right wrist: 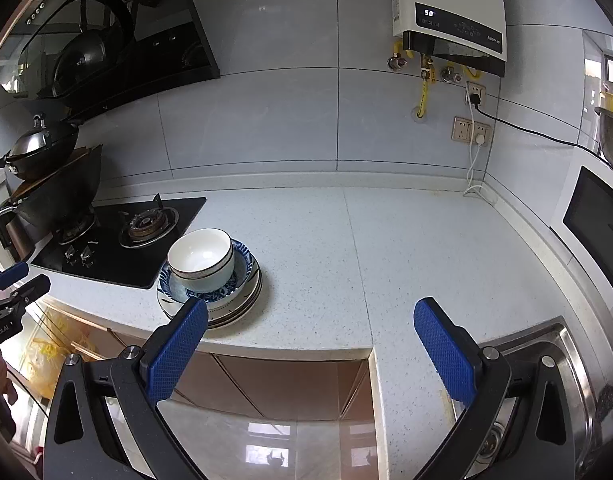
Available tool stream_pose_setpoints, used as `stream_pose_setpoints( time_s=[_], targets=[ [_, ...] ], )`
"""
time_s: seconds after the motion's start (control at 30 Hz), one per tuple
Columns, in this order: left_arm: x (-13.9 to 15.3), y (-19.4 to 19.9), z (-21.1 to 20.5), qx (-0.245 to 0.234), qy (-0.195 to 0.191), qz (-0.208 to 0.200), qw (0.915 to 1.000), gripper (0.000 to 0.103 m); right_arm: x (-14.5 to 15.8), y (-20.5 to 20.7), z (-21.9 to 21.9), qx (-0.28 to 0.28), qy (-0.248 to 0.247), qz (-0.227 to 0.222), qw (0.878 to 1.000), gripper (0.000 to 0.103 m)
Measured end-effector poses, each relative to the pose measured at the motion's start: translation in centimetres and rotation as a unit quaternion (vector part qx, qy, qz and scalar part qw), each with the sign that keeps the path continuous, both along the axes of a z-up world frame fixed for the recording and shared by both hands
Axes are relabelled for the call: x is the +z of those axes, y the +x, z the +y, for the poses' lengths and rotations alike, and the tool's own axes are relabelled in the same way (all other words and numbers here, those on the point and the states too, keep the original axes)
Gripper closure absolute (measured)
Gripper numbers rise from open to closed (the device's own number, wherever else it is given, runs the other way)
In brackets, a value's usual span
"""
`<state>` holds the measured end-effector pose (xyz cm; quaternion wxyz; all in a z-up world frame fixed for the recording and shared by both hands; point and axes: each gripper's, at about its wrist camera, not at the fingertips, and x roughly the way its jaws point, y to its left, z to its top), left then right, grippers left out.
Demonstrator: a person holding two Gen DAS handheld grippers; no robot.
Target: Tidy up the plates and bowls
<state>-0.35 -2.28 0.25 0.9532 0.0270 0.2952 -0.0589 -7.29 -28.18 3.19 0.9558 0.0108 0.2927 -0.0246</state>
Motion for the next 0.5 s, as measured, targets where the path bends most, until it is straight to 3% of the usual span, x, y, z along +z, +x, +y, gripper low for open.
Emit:
stream_pose_setpoints(
  time_s=[0.5],
  targets=[
    [-0.08, -0.71, -0.04, -0.015, -0.003, -0.002, 0.9999, 0.029, 0.12, -0.83, -0.01, -0.009, -0.002, 0.0, 1.0, 0.001]
  ],
)
